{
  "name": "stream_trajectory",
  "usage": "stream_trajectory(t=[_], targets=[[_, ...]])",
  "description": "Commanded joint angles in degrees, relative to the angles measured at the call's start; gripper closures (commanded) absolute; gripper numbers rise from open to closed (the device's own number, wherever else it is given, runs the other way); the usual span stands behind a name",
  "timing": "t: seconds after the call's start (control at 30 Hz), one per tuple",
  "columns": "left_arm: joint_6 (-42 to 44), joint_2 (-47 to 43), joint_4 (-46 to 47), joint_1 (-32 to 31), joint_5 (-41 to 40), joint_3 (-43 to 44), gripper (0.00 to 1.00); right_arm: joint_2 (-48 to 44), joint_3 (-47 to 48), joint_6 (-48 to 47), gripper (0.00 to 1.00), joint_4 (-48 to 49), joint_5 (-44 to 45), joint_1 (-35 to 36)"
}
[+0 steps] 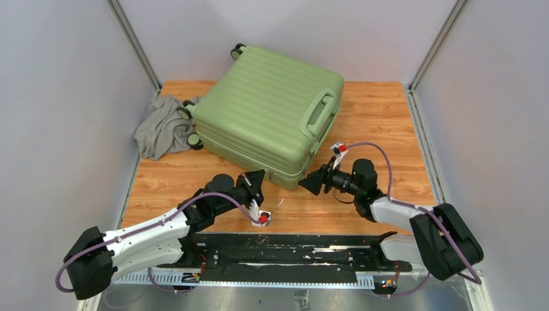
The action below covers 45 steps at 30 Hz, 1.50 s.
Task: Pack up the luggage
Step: Zip the luggage at the center of the board.
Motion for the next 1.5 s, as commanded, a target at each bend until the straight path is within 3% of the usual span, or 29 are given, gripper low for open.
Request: stream_trajectory(t=[0.0, 0.27, 0.47, 0.53, 0.93, 1.17, 1.3, 1.4, 1.47], targets=[[-0.2, 0.4, 0.2, 0.2, 2.4, -1.2, 0.98, 7.1, 3.3, 2.1, 0.34, 12.4, -5.9, -1.0], [3.1, 1.2, 1.5, 0.2, 5.4, -2.4, 0.98, 14.6, 3.3, 7.3, 0.58, 25.1, -7.5, -1.4], [2.2, 5.6, 4.7, 0.2, 4.6, -2.0, 1.00, 13.1, 2.3, 7.6, 0.93, 25.1, -7.0, -1.4], [2.2, 6.8, 5.6, 0.2, 4.2, -2.0, 1.00, 12.2, 1.7, 7.6, 1.00, 25.0, -6.7, -1.4], [2.8, 14.2, 13.5, 0.2, 3.3, -0.6, 1.00, 5.7, -0.9, 6.1, 1.00, 19.4, -6.3, -0.5], [3.4, 19.5, 14.2, 1.0, 4.2, 4.0, 1.00, 3.2, 0.5, 10.0, 1.00, 17.4, -4.5, 13.6], [4.3, 20.1, 14.2, 1.1, 5.1, 4.7, 1.00, 5.1, -1.8, 14.4, 1.00, 21.9, -2.5, 13.8], [4.6, 18.9, 14.2, 1.0, 4.8, 4.2, 1.00, 1.5, -2.7, 12.3, 0.97, 10.2, 2.3, 9.9], [4.6, 17.6, 14.2, 1.0, 4.4, 3.4, 1.00, -3.2, -1.7, 9.6, 0.80, -1.9, 7.1, 7.5]])
